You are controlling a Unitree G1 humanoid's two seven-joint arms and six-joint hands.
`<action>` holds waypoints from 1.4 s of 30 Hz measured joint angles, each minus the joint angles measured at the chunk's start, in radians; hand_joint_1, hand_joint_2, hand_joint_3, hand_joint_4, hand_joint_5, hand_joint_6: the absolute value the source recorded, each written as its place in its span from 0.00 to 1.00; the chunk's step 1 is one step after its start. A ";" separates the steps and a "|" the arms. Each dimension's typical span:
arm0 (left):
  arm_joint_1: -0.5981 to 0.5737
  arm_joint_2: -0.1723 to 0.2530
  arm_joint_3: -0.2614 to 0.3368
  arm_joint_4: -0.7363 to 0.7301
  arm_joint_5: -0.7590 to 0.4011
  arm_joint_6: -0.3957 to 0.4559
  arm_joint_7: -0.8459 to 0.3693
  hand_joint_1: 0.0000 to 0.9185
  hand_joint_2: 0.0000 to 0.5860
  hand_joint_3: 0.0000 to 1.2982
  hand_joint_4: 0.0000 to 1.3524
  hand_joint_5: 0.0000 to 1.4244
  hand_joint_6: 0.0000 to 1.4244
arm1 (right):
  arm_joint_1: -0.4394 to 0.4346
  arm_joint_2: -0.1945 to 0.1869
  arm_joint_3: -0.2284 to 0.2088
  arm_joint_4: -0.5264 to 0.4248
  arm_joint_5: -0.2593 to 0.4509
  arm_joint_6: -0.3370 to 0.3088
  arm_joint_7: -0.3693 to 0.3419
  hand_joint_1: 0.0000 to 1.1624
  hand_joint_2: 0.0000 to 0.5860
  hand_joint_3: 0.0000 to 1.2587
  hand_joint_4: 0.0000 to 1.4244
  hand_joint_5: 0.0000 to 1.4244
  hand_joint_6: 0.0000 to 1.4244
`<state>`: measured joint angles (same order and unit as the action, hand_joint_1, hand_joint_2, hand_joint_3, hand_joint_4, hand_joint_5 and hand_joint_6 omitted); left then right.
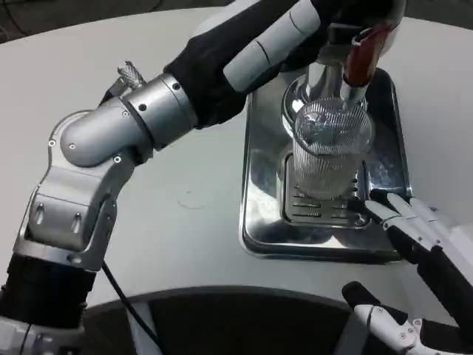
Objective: Grasp the cup under the faucet to collect the drink, then remove the cup.
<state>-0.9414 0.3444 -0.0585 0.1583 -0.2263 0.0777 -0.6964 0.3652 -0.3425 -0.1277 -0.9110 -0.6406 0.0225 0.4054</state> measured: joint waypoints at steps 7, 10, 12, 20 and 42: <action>-0.022 -0.007 0.002 0.020 -0.010 0.040 -0.038 0.00 0.17 0.12 0.09 0.14 0.14 | 0.015 0.001 -0.005 -0.002 0.002 -0.001 -0.001 0.28 0.68 0.09 0.02 0.00 0.00; -0.035 -0.007 0.003 0.021 -0.010 0.051 -0.048 0.00 0.16 0.12 0.09 0.14 0.13 | 0.021 0.002 -0.005 -0.005 0.003 -0.002 -0.002 0.28 0.68 0.09 0.02 0.00 0.00; -0.042 -0.007 0.003 0.026 -0.010 0.052 -0.053 0.00 0.16 0.12 0.09 0.14 0.13 | 0.025 0.003 -0.005 -0.007 0.004 -0.002 -0.002 0.28 0.68 0.09 0.02 0.00 0.00; -0.062 -0.005 0.003 0.064 -0.004 0.053 -0.072 0.00 0.15 0.12 0.09 0.14 0.13 | 0.037 0.013 -0.005 -0.021 0.004 -0.003 -0.003 0.27 0.68 0.10 0.02 0.00 0.00; -0.098 0.018 -0.077 0.088 0.093 -0.064 -0.100 0.00 0.13 0.12 0.08 0.14 0.12 | 0.054 0.017 -0.011 -0.028 0.017 -0.003 -0.003 0.27 0.68 0.10 0.02 0.00 0.00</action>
<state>-1.0397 0.3621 -0.1351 0.2459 -0.1336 0.0141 -0.7960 0.4189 -0.3254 -0.1390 -0.9392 -0.6238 0.0194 0.4029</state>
